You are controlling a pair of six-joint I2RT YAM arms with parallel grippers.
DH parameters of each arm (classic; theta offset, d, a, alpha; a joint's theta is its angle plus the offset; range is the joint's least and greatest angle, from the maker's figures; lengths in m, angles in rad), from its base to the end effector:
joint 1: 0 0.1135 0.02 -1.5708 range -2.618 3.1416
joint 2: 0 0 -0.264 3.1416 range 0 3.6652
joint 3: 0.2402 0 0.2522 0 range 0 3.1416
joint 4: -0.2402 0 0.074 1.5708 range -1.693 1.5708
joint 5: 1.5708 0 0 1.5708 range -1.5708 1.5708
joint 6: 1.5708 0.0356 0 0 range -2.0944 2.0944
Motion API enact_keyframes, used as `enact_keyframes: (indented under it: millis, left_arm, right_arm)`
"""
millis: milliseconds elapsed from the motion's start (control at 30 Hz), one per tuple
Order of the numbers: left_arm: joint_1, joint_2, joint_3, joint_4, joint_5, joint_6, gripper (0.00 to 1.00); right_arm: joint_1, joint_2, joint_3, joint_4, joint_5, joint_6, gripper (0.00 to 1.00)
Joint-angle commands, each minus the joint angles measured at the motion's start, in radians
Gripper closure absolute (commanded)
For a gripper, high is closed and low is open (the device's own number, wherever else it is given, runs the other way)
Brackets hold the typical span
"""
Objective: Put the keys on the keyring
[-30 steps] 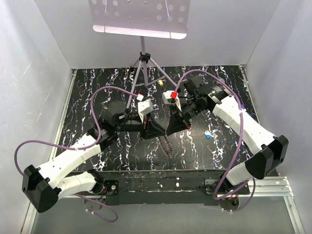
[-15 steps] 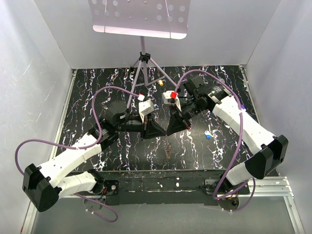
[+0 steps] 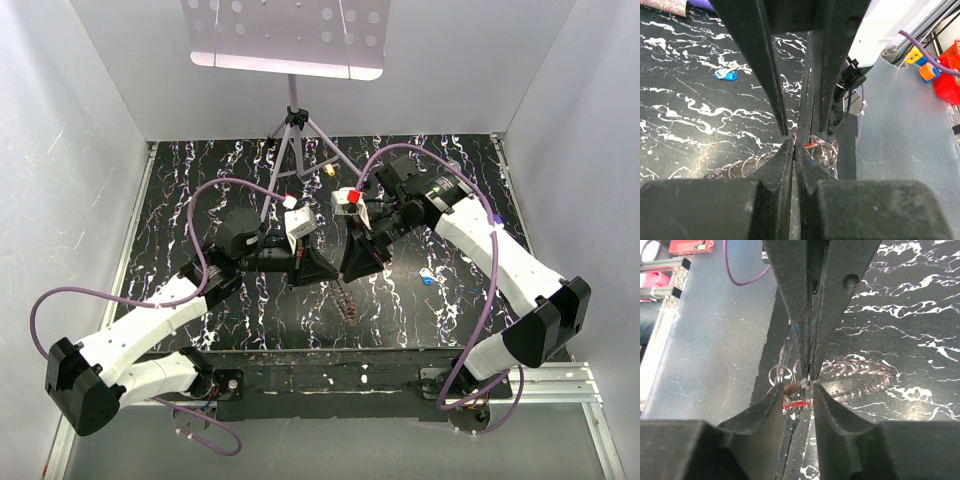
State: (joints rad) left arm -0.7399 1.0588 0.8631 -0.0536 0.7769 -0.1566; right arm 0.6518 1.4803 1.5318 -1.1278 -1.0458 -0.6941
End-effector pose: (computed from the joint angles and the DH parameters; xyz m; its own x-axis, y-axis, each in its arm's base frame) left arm 0.1596 -0.1795 0.3303 -0.3332 0.1536 -0.9303 0.9421 0.0937 -0.3220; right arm 0.2049 0.1951 0.3681 -0.1345 -0.5059 -0.8520 -0.9323 -0.2268 0.2818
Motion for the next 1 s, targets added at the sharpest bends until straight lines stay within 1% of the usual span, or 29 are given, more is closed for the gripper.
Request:
enact_keyframes:
  millis: [0,67,133,233,333,467,533,567,633,767,867,967]
  left_arm:
    - [-0.003,-0.065,0.014,-0.074,-0.039,0.031,1.0]
    - [-0.001,-0.086,0.008,-0.08,-0.048,0.038,1.0]
    - [-0.003,-0.103,0.005,-0.084,-0.05,0.049,1.0]
    - [-0.003,-0.132,0.001,-0.069,-0.03,0.064,1.0]
    - [-0.001,-0.17,-0.018,-0.02,0.005,0.08,1.0]
    - [-0.003,-0.209,-0.023,0.011,0.041,0.132,1.0]
    - [-0.001,-0.214,-0.01,0.005,0.058,0.152,1.0]
    - [-0.003,-0.214,-0.004,0.003,0.073,0.19,1.0]
    - [-0.003,-0.203,0.016,0.001,0.099,0.221,1.0]
    - [-0.001,-0.168,0.05,0.02,0.14,0.252,1.0]
    - [-0.001,-0.164,0.024,0.119,0.154,0.246,1.0]
    - [-0.001,-0.163,0.002,0.17,0.168,0.267,1.0]
  right_arm:
    - [-0.015,-0.028,0.071,-0.012,-0.022,-0.015,0.53]
    - [-0.027,-0.041,0.077,-0.02,-0.023,-0.016,0.49]
    - [-0.047,-0.052,0.079,-0.026,-0.025,-0.016,0.47]
    - [-0.087,-0.072,0.079,-0.032,-0.034,-0.024,0.46]
    - [-0.125,-0.103,0.065,-0.027,-0.04,-0.042,0.45]
    - [-0.161,-0.17,-0.001,-0.039,-0.059,-0.143,0.41]
    - [-0.179,-0.184,-0.03,-0.091,-0.08,-0.233,0.4]
    - [-0.191,-0.184,-0.041,-0.119,-0.095,-0.278,0.4]
    - [-0.21,-0.176,-0.053,-0.148,-0.114,-0.327,0.4]
    - [-0.227,-0.138,-0.05,-0.173,-0.074,-0.354,0.38]
    - [-0.23,-0.107,-0.035,-0.191,-0.046,-0.36,0.39]
    - [-0.236,-0.083,-0.024,-0.205,-0.046,-0.36,0.39]
